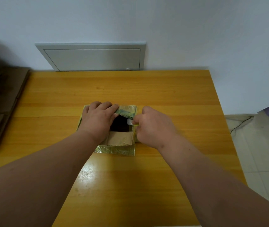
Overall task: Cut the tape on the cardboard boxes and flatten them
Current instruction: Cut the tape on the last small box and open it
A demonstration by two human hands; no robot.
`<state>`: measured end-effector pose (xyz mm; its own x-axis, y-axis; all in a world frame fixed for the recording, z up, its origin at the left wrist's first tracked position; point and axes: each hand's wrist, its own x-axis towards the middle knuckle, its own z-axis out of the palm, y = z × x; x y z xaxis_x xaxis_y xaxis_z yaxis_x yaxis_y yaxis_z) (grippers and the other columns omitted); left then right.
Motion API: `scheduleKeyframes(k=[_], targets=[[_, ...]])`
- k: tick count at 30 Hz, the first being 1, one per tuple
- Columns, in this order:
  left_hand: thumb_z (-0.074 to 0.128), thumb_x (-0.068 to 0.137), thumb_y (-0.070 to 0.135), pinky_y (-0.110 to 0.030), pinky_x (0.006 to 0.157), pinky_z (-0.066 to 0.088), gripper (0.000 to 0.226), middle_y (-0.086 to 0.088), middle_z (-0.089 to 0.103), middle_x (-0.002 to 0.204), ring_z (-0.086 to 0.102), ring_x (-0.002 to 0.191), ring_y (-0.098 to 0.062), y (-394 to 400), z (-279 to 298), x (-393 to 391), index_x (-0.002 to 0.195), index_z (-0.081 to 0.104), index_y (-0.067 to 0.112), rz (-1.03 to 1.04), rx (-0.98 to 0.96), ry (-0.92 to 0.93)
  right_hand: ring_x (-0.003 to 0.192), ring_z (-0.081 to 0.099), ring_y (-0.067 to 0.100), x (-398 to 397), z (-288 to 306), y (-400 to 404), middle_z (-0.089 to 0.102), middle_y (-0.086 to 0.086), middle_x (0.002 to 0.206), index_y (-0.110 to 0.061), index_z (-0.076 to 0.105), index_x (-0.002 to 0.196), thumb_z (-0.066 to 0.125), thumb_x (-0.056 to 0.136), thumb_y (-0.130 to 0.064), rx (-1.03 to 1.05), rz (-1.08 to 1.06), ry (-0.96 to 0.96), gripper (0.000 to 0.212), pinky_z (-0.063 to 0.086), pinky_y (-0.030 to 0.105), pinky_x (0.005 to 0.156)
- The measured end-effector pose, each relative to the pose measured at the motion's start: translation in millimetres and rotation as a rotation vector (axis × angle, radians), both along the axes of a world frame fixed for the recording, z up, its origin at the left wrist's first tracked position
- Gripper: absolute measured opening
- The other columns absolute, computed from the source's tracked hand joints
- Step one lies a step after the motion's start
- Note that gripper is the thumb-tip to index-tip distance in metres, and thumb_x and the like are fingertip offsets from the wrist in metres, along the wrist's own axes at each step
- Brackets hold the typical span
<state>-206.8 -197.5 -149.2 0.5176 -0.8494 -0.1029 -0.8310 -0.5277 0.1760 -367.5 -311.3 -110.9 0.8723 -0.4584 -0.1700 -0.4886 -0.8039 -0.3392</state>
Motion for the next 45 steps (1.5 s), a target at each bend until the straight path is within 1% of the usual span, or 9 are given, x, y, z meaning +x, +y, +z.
scheduleKeyframes(k=[4, 8, 13, 15, 19, 25, 29, 38, 45], targets=[[0.036, 0.102, 0.042, -0.044, 0.105, 0.021, 0.043, 0.007, 0.050, 0.143, 0.033, 0.131, -0.029, 0, -1, -1, 0.143, 0.049, 0.032, 0.015, -0.011, 0.008, 0.091, 0.053, 0.024, 1, 5, -6, 0.036, -0.004, 0.091, -0.031, 0.066, 0.120, 0.054, 0.092, -0.023, 0.028, -0.020, 0.050, 0.032, 0.035, 0.031, 0.065], [0.036, 0.103, 0.041, -0.044, 0.105, 0.022, 0.043, 0.006, 0.051, 0.143, 0.034, 0.131, -0.030, 0, -1, -2, 0.143, 0.049, 0.031, 0.017, -0.008, 0.003, 0.079, 0.043, 0.023, 7, 6, 0, 0.039, -0.001, 0.091, -0.026, 0.068, 0.114, 0.054, 0.090, -0.021, 0.030, 0.019, 0.089, 0.029, 0.035, 0.031, 0.063], [0.037, 0.102, 0.041, -0.045, 0.106, 0.024, 0.044, 0.006, 0.051, 0.141, 0.035, 0.130, -0.030, -1, -1, -4, 0.142, 0.050, 0.030, 0.021, -0.010, 0.001, 0.081, 0.042, 0.022, 8, 5, -5, 0.040, 0.000, 0.093, -0.025, 0.068, 0.116, 0.052, 0.091, -0.020, 0.022, -0.025, 0.070, 0.030, 0.037, 0.031, 0.064], [0.037, 0.102, 0.041, -0.045, 0.105, 0.025, 0.043, 0.006, 0.052, 0.141, 0.035, 0.129, -0.030, 0, -2, -4, 0.142, 0.050, 0.030, 0.021, -0.016, -0.005, 0.084, 0.044, 0.022, 6, 5, -6, 0.038, 0.000, 0.094, -0.027, 0.067, 0.120, 0.053, 0.092, -0.021, 0.023, -0.022, 0.063, 0.031, 0.038, 0.032, 0.066], [0.038, 0.103, 0.040, -0.046, 0.104, 0.024, 0.042, 0.006, 0.053, 0.140, 0.036, 0.128, -0.030, -1, -3, -4, 0.141, 0.052, 0.029, 0.021, -0.024, -0.005, 0.101, 0.054, 0.028, 5, 4, -9, 0.036, -0.001, 0.096, -0.031, 0.064, 0.125, 0.054, 0.094, -0.022, 0.041, -0.035, 0.047, 0.035, 0.045, 0.034, 0.072], [0.035, 0.103, 0.041, -0.046, 0.103, 0.024, 0.043, 0.005, 0.053, 0.139, 0.035, 0.127, -0.030, -1, -3, -5, 0.141, 0.052, 0.029, 0.026, -0.031, -0.013, 0.099, 0.055, 0.027, -1, -2, -14, 0.038, -0.002, 0.094, -0.030, 0.065, 0.126, 0.056, 0.094, -0.021, 0.031, -0.068, -0.018, 0.034, 0.038, 0.031, 0.068], [0.035, 0.104, 0.041, -0.047, 0.106, 0.024, 0.042, 0.006, 0.052, 0.141, 0.033, 0.128, -0.029, -3, -2, -4, 0.141, 0.052, 0.031, 0.049, -0.023, 0.012, 0.101, 0.057, 0.028, -7, -4, -12, 0.039, -0.003, 0.097, -0.032, 0.063, 0.129, 0.055, 0.096, -0.028, 0.059, -0.113, -0.052, 0.033, 0.043, 0.032, 0.071], [0.038, 0.104, 0.038, -0.046, 0.105, 0.024, 0.039, 0.005, 0.053, 0.140, 0.034, 0.128, -0.031, -3, -1, -7, 0.138, 0.055, 0.029, 0.083, -0.052, 0.046, 0.097, 0.055, 0.025, 1, -6, -3, 0.036, -0.004, 0.093, -0.031, 0.065, 0.125, 0.055, 0.094, -0.024, 0.036, -0.064, -0.022, 0.033, 0.036, 0.030, 0.065], [0.037, 0.103, 0.041, -0.048, 0.106, 0.024, 0.042, 0.005, 0.052, 0.140, 0.034, 0.128, -0.031, 1, -3, -7, 0.140, 0.053, 0.029, 0.053, -0.037, 0.026, 0.102, 0.054, 0.026, -5, -7, -16, 0.040, -0.003, 0.096, -0.031, 0.065, 0.125, 0.055, 0.095, -0.023, 0.014, -0.054, -0.049, 0.033, 0.041, 0.032, 0.069]])
